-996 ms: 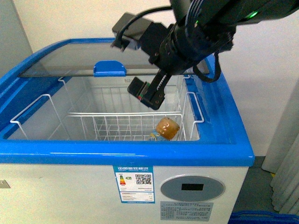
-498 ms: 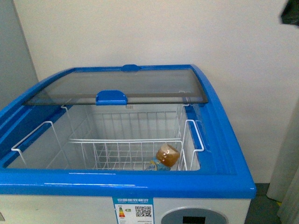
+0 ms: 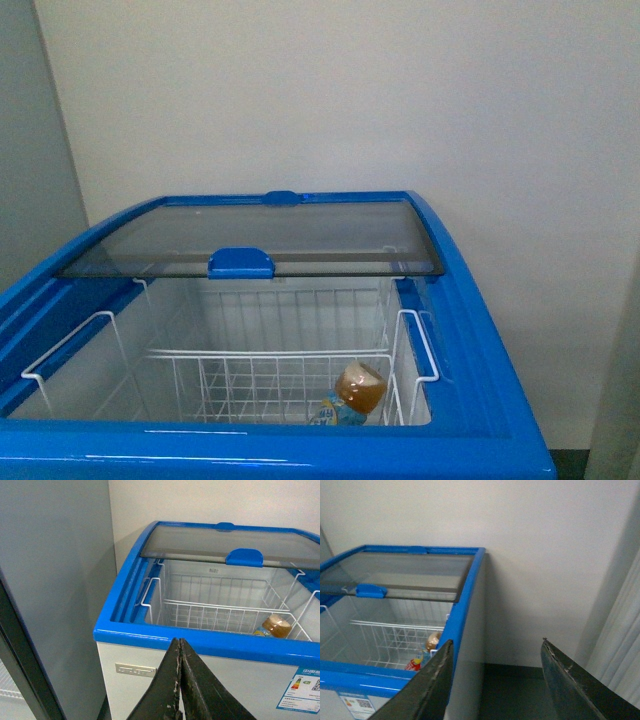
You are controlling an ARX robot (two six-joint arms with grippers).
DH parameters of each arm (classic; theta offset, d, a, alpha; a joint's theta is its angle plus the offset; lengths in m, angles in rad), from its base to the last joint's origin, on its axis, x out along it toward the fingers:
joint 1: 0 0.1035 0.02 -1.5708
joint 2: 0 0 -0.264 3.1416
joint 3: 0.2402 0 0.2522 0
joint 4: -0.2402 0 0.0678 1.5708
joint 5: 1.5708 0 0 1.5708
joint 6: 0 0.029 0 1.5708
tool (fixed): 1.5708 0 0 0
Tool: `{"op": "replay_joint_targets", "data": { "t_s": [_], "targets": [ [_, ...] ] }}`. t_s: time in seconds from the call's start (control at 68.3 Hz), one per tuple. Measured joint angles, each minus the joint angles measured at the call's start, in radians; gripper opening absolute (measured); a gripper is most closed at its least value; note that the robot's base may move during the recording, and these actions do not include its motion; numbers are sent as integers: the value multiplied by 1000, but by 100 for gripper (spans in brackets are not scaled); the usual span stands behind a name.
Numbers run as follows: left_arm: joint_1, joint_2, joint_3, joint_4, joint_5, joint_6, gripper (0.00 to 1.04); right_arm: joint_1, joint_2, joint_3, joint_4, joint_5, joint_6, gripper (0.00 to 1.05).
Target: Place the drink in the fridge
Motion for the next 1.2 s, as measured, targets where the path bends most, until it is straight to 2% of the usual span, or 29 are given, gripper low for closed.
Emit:
{"op": "replay_joint_targets", "data": {
  "t_s": [0.161,0.205,0.249,0.542,1.201],
  "targets": [
    [0,0,0,0,0,0,3,-74,-75,-108,45,-77,-7,25],
    [0,0,0,0,0,0,3,-153,-99,-146,54,-184,-10,15],
    [0,0,0,0,0,0,3,-216,-123,-185,67,-208,-10,2],
    [0,0,0,0,0,0,3,-230,-195,-301,109,-220,-11,3],
    [0,0,0,0,0,0,3,-231,-276,-406,135,-220,-11,3]
  ]
}}
